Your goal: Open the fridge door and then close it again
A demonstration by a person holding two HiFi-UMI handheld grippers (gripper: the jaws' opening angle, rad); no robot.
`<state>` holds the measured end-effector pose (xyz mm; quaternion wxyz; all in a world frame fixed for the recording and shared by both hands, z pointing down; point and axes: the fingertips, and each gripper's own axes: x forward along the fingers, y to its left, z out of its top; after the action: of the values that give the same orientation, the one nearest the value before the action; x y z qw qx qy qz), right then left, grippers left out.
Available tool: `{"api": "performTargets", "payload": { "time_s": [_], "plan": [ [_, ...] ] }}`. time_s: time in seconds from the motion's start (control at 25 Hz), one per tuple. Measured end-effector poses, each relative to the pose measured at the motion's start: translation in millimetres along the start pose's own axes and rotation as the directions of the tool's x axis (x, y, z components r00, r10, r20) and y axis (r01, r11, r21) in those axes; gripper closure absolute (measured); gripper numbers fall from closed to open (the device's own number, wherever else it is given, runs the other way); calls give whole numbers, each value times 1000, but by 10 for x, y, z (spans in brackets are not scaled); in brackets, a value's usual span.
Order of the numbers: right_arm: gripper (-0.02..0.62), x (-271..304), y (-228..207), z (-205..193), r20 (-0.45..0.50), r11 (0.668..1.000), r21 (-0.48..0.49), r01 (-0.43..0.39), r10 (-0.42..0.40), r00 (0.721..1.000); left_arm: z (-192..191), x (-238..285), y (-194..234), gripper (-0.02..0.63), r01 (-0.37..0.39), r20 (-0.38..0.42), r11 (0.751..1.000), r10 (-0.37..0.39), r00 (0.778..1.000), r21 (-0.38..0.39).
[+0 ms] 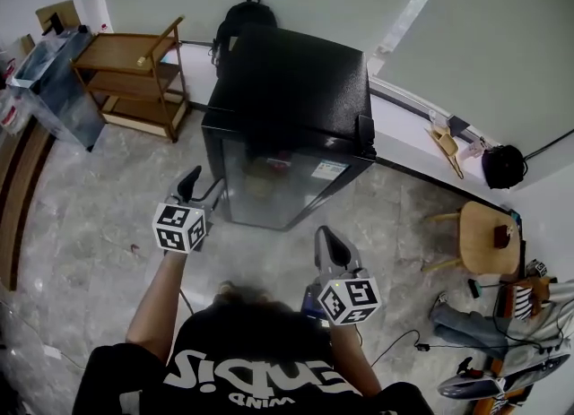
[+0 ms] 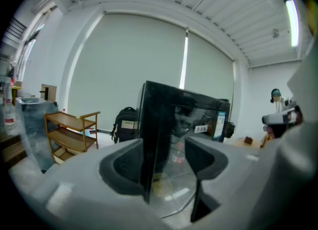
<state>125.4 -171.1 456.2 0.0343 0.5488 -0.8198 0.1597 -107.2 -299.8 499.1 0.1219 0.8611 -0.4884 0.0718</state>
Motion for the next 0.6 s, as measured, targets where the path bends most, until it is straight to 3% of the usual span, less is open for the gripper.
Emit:
{"api": "performTargets", "payload": {
  "time_s": [0.36, 0.6],
  "plan": [
    [595, 7, -119, -35, -13, 999, 8, 44, -44, 999, -366, 370, 267, 345, -7, -97, 1000, 8, 995, 10],
    [595, 21, -129, -77, -26, 998, 6, 56, -56, 998, -478, 525, 336, 345, 5, -116, 1000, -6, 993, -3]
  ]
}}
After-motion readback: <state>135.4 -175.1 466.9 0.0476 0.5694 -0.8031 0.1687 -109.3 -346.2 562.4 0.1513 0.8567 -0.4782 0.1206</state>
